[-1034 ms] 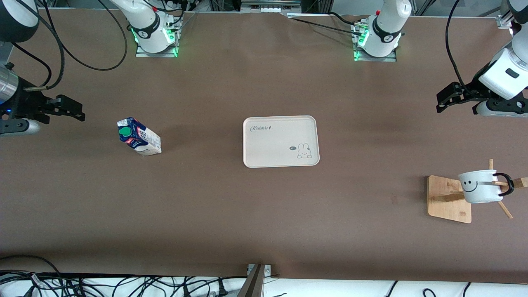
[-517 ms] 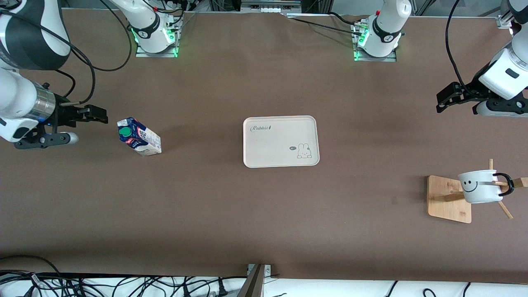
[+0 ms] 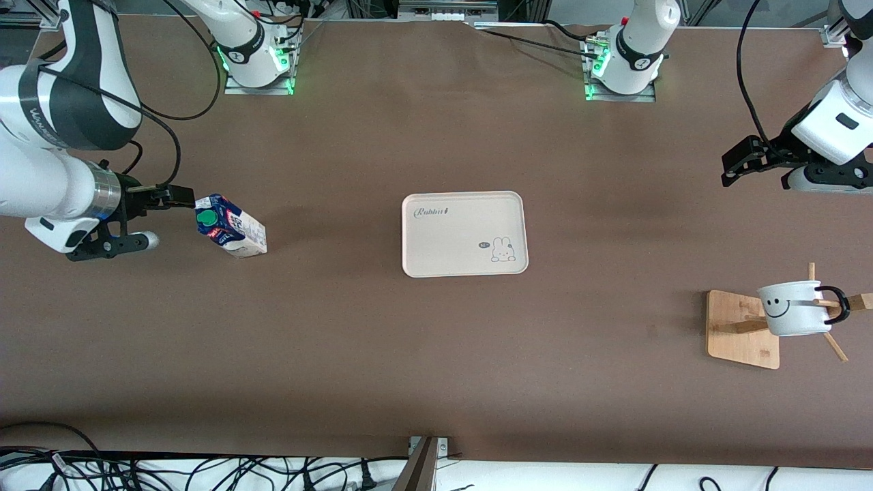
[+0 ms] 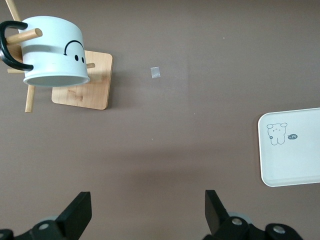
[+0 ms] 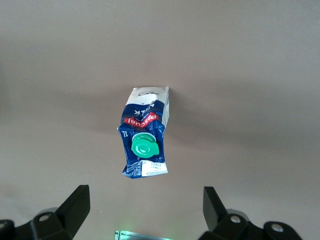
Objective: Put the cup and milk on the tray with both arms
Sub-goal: 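Move the right gripper toward the blue milk carton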
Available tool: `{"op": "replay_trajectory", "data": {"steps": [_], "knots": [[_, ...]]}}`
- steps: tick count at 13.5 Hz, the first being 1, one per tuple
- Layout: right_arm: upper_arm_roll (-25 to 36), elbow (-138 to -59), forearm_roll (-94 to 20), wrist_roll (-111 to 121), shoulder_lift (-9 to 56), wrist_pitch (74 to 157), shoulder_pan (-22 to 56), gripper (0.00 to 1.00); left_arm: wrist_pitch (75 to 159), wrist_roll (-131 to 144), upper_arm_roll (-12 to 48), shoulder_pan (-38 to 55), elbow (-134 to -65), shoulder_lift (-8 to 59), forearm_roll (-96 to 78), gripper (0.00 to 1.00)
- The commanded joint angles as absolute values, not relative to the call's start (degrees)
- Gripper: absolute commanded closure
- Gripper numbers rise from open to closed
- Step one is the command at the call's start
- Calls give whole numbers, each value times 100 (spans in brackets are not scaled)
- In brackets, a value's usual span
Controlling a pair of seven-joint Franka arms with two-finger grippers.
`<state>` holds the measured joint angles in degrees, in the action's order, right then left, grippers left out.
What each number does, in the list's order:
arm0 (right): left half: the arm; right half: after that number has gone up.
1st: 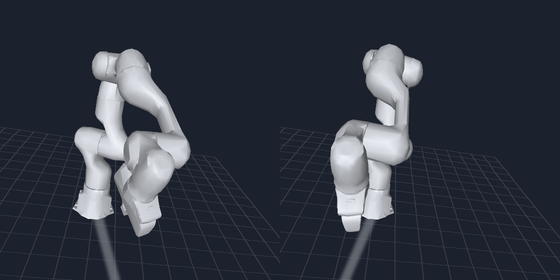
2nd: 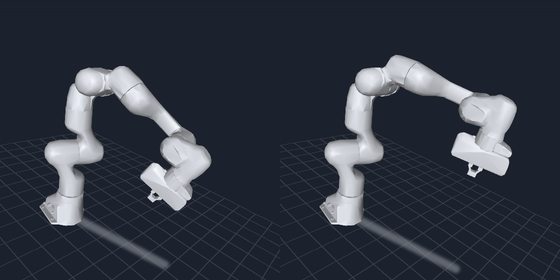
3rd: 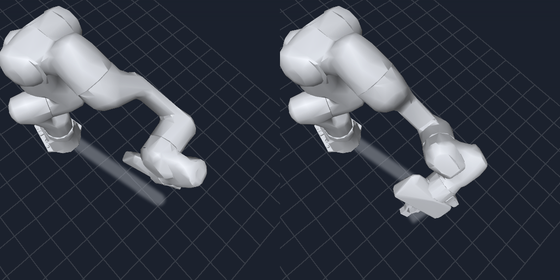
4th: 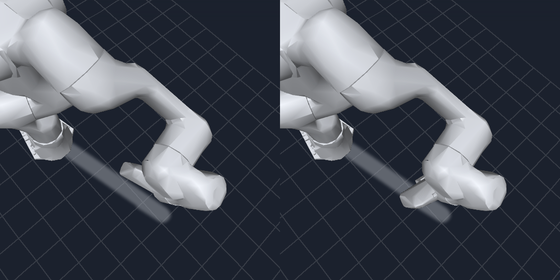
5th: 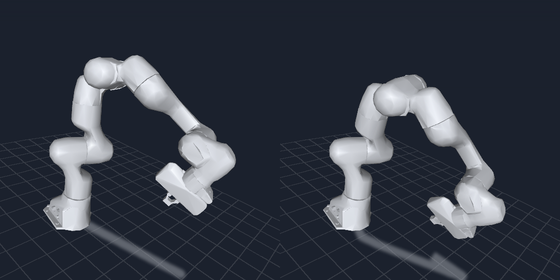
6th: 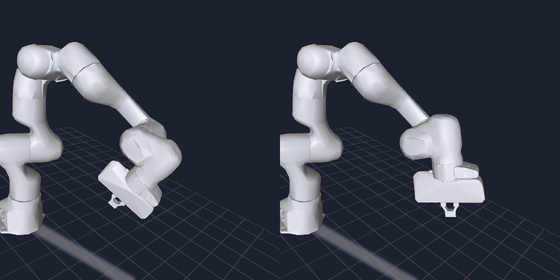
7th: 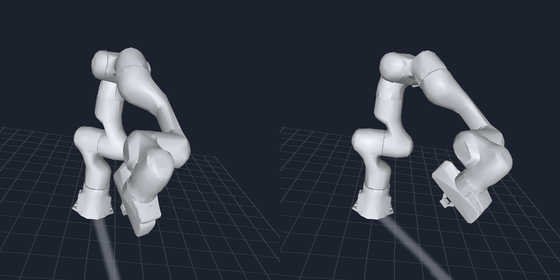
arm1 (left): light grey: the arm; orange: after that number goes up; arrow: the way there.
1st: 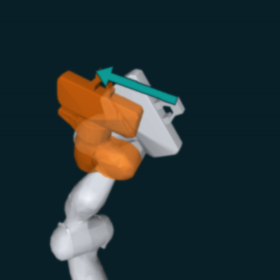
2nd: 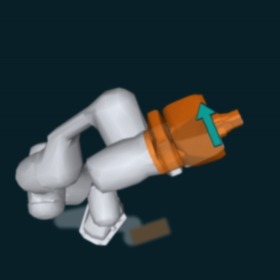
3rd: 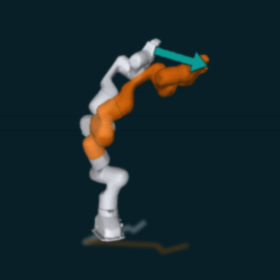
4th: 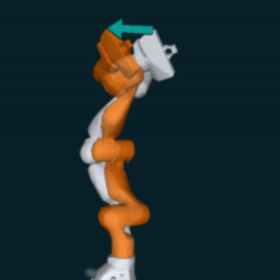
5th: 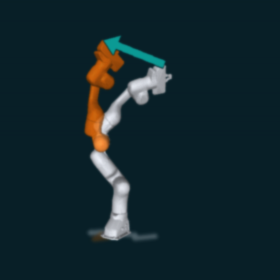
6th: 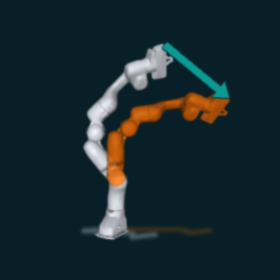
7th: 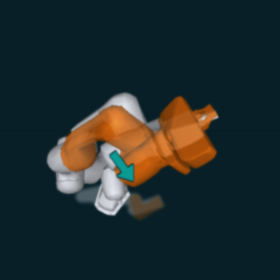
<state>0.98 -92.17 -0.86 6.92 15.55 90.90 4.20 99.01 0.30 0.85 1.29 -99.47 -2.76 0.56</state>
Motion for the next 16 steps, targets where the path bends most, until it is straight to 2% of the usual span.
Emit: {"op": "replay_trajectory", "data": {"steps": [1, 9, 16], "knots": [[114, -9272, -62, 800, 1660, 9158, 439, 0, 9773, -53, 26, 176, -9747, -185, 0, 0], [106, -9290, -44, 826, 2214, 9255, 492, 0, 9773, -53, 26, 167, -9747, -176, 0, 0], [114, -9387, 17, 1115, 2311, 9316, 571, 0, 9773, -53, 26, 167, -9738, -176, -9, 0]]}}
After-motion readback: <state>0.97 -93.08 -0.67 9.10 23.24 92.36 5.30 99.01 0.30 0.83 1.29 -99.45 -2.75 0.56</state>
